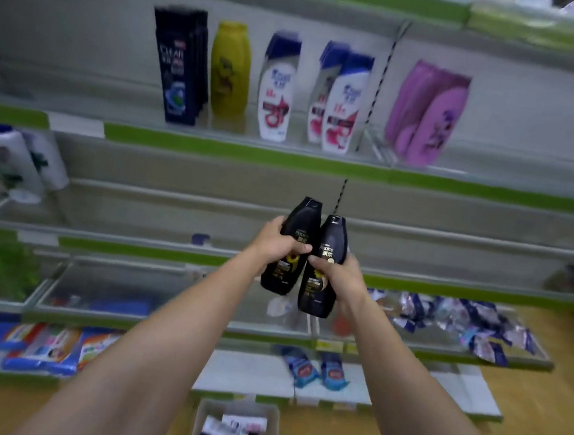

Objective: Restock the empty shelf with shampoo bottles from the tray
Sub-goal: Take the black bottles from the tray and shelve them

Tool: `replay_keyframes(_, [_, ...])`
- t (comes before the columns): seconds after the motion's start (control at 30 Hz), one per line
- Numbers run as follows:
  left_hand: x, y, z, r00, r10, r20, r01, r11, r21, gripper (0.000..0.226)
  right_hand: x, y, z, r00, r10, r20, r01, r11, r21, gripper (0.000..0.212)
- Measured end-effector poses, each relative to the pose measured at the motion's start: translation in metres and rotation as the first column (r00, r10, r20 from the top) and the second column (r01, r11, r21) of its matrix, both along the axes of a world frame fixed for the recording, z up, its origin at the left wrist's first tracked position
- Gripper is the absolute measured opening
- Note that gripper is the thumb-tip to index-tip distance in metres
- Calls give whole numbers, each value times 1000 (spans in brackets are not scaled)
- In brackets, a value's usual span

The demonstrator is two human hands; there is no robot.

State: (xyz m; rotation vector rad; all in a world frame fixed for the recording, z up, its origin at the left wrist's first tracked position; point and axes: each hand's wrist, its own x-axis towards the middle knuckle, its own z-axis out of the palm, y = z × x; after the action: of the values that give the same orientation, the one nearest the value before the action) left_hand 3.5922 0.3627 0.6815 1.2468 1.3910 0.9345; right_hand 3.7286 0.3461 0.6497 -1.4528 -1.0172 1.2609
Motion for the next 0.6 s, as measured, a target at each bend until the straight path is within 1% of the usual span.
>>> replay_keyframes(0.13, [24,12,47,998,-55,9,54,992,118,45,27,14,46,999,-52,8,51,994,101,39])
replay_keyframes(0.17, [31,16,57,997,-72,6,70,987,145,46,35,19,58,998,-61,11,59,989,133,38])
replay_keyframes(0.23, [48,28,73,994,-108,13,103,977,185,48,53,28,81,997,-65,41,55,976,209,19])
replay_keyframes(0.27, [57,35,80,992,-122,16,117,972,202,49,62,32,92,996,-68,52,53,967,249,14])
replay_keyframes(0.33, [79,49,92,987,-158,15,150,963,223,49,80,41,111,996,-79,47,62,953,297,16])
replay_keyframes(0.4, [103,64,103,981,-190,39,176,956,235,50,102,53,126,995,-100,17,89,944,317,12])
replay_keyframes(0.43, [115,72,110,979,-199,49,182,954,237,52,115,59,132,993,-115,4,108,940,323,16])
replay_keyframes(0.5, [140,83,123,973,-228,46,212,950,230,55,140,72,143,989,-147,-30,149,937,315,36])
replay_keyframes(0.53, [153,90,129,970,-242,36,228,947,225,57,154,77,149,986,-160,-40,164,932,323,42])
replay_keyframes(0.6, [181,101,140,964,-266,30,253,941,225,56,183,89,159,982,-179,-56,187,919,346,43])
